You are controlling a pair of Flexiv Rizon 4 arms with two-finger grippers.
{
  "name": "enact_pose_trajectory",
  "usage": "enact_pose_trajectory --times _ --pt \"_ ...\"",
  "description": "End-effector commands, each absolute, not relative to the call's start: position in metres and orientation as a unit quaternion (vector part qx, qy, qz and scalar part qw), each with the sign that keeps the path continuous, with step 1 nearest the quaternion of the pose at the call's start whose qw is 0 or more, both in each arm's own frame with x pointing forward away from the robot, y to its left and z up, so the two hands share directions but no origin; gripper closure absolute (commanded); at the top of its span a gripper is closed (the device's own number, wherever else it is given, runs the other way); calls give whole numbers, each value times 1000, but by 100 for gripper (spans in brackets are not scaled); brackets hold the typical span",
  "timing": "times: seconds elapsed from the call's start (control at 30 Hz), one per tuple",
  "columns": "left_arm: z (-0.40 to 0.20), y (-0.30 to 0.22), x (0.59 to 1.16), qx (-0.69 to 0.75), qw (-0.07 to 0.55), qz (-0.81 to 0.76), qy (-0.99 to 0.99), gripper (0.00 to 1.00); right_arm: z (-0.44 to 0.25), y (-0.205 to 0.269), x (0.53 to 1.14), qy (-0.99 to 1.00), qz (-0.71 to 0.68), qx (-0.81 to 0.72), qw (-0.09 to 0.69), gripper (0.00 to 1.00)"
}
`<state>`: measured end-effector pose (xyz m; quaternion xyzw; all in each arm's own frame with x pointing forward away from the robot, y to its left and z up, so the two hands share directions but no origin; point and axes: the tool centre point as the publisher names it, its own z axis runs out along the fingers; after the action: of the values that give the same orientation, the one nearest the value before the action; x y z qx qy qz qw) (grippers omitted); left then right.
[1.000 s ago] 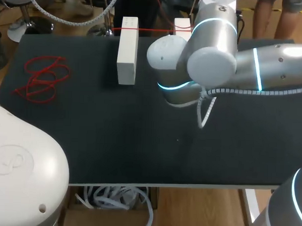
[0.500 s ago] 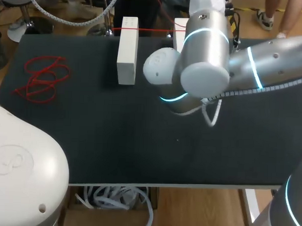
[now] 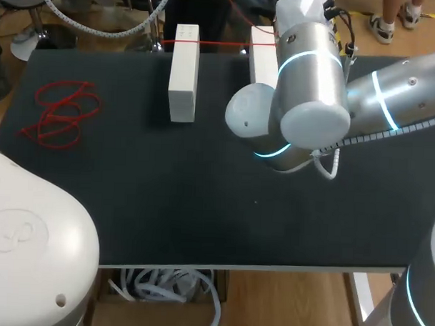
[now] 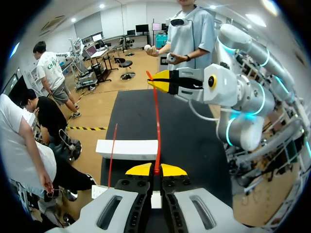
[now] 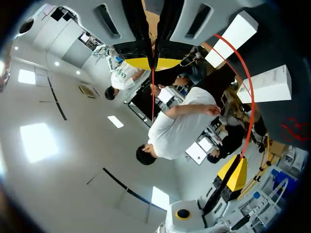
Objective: Grab the tape and strap the tape.
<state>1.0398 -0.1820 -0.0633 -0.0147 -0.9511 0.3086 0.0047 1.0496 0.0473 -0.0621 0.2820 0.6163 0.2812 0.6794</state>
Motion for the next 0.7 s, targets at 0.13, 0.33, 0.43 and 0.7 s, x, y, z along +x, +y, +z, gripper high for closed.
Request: enact_pose_trajectory --times 0.13,0.33,0.43,0.7 --pt "-62 -182 1039 -14 5 307 -952 100 -60 46 1049 619 281 282 677 100" --pt "-62 -182 1039 -14 5 307 -952 100 -43 58 1044 655 196 189 705 100" --pt "-62 -182 1039 -14 5 307 -952 100 -40 66 1044 672 116 108 723 100" --pt "-62 -182 1039 -14 5 307 -952 100 -32 66 1049 704 17 -1 710 100"
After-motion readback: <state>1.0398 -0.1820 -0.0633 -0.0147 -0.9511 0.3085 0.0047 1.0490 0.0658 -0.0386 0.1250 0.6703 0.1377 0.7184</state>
